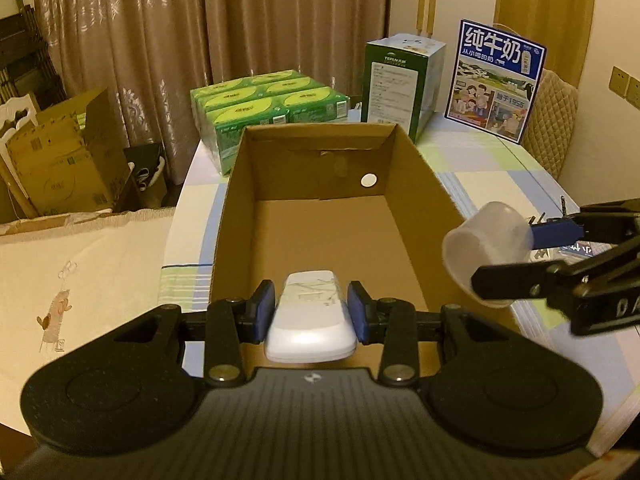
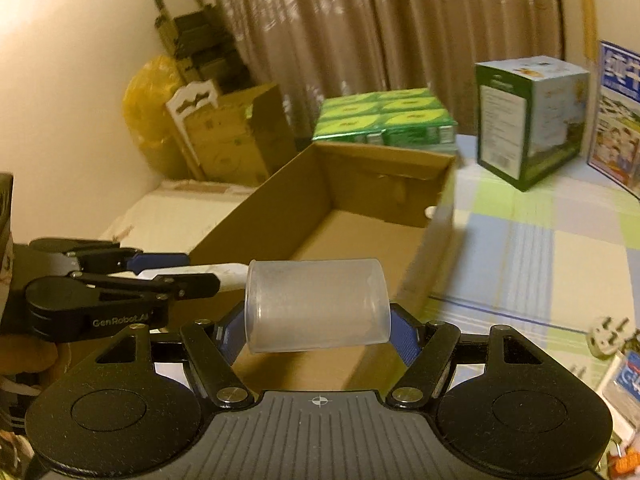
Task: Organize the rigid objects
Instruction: 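Carry bar and cup to cardboard box, open left tool to drop bar, then lower the clear cup into the cardboard box and open right tool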
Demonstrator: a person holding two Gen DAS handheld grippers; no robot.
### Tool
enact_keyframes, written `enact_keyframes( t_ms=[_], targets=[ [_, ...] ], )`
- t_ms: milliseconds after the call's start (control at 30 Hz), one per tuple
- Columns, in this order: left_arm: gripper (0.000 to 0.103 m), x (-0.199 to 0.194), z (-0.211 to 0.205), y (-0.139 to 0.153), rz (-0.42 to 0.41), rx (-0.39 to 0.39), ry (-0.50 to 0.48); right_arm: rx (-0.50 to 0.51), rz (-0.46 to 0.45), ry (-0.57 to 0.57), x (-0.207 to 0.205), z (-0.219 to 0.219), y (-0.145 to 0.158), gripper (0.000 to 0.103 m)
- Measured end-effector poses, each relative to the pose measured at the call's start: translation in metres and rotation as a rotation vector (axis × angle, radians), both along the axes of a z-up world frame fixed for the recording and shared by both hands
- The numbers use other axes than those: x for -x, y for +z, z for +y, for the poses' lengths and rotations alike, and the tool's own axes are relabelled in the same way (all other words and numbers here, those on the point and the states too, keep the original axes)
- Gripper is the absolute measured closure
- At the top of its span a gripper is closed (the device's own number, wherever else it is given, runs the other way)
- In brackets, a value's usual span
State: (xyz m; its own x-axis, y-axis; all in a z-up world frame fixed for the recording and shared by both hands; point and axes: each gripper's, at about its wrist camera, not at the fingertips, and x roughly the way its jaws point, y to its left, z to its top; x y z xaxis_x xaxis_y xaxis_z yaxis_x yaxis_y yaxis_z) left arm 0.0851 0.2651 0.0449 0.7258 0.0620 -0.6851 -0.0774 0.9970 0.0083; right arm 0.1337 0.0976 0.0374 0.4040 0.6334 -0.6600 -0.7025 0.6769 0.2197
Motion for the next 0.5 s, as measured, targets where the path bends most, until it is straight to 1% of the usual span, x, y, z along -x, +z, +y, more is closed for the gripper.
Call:
enact_keyframes(
  t_ms=[100,233,500],
  targets=[
    [0.069,-0.002,0.003,-0.005,0.000,0.009,0.001,0.033,-0.005,0.013,-0.004,0.011,-0.010,0.034],
    [0.069,0.000,0.007,-0.011,0.007,0.029,0.009,0.064,-0.010,0.020,-0.001,0.014,-0.016,0.034],
    [0.069,0.010,0.015,-0.001,-0.044,0.052,0.045,0.086,-0.016,0.017,0.003,0.014,-0.017,0.034]
  ],
)
